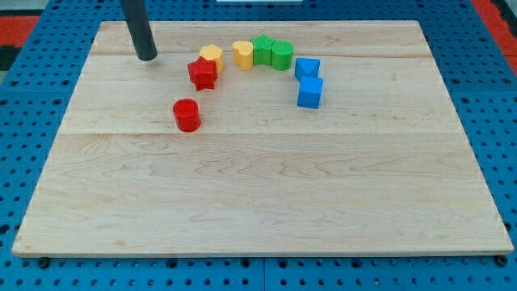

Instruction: Push the yellow hexagon close to yellow heart

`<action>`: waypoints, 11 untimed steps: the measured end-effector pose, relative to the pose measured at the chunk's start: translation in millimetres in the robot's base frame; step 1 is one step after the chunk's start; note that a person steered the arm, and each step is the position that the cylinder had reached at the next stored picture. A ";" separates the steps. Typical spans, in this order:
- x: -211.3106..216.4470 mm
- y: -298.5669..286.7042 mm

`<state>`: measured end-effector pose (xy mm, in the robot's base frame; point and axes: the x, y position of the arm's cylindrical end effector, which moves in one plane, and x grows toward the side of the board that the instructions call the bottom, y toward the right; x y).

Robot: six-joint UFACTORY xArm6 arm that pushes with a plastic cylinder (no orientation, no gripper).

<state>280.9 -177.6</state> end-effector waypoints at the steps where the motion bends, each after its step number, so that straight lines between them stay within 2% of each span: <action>1: -14.5 44.6; 11: 10.8 82.7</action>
